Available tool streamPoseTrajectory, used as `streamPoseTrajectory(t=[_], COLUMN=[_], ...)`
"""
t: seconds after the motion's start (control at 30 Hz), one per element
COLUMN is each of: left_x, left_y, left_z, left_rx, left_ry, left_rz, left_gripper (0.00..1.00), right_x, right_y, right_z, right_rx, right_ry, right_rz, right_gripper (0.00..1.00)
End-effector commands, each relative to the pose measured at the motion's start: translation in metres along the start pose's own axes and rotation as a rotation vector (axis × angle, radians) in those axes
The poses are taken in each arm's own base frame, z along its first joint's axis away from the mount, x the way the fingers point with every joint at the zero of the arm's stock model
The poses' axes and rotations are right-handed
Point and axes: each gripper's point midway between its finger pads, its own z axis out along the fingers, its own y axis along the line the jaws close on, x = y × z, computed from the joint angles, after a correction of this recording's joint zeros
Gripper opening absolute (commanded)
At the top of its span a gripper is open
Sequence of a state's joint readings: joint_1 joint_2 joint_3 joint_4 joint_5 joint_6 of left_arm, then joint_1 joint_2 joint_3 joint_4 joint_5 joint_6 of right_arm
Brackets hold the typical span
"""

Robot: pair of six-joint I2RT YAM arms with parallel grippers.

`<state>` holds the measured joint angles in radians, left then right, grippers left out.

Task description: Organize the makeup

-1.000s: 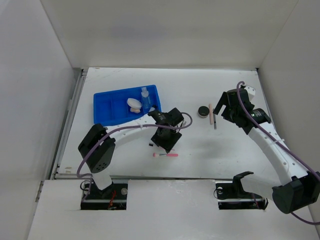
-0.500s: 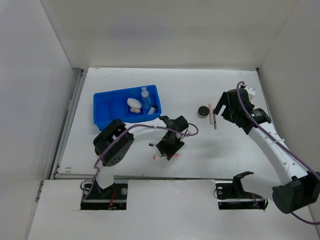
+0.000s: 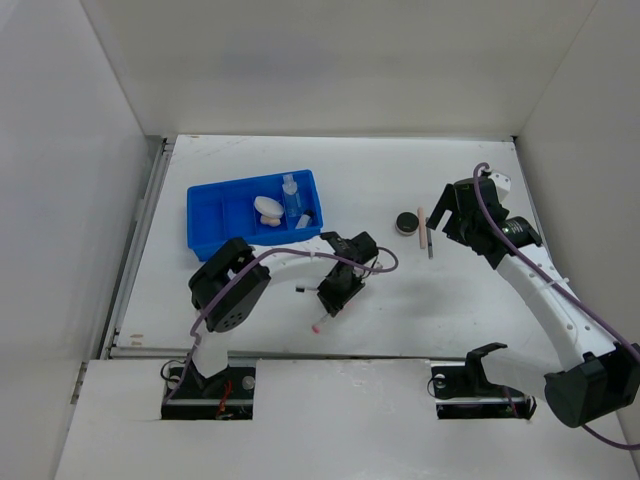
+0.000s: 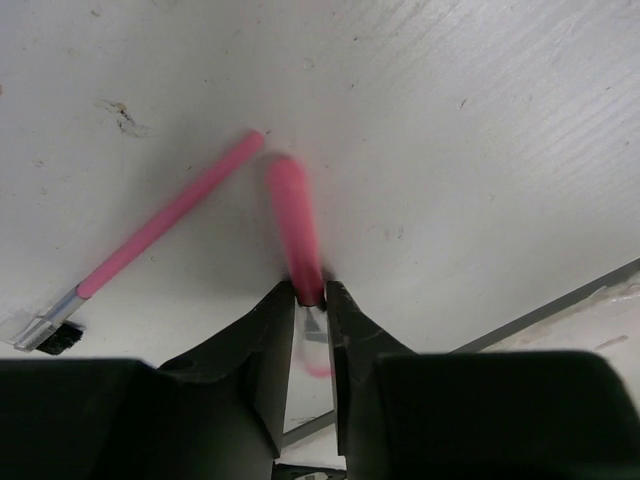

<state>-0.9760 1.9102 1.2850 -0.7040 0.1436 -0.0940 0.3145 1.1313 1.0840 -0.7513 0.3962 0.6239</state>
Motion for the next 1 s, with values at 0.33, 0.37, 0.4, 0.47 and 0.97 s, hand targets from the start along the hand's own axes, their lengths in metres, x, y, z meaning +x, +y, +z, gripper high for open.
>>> streamPoseTrajectory(t=[0.33, 0.37, 0.4, 0.47, 0.97], left_x=[0.004, -0.001, -0.001, -0.015, -0.047], left_y=[-0.015, -0.017, -0.021, -0.032, 0.165], left_z=[-0.031, -0.041, -0.049, -0.07, -0.186], left_rx=[0.029, 0.033, 0.05, 0.099, -0.159], left_ry=[0.016, -0.008, -0.012, -0.083, -0.501], left_rz=[0.089, 0.092, 0.093, 0.104, -0.684], left_gripper=[0.0, 0.0, 0.0, 0.0, 0.0], right_x=[-0.014, -0.014, -0.014, -0.014, -0.015], right_y=[0.001, 0.001, 0.001, 0.001, 0.001], right_z=[-0.008, -0.008, -0.008, -0.008, -0.004], right_rx=[-0.013, -0.013, -0.013, -0.013, -0.006], right_ry=[-0.05, -0.05, -0.05, -0.05, -0.059], right_rz=[0.02, 0.02, 0.02, 0.02, 0.022], right_gripper=[0.99, 0.99, 0.99, 0.99, 0.99])
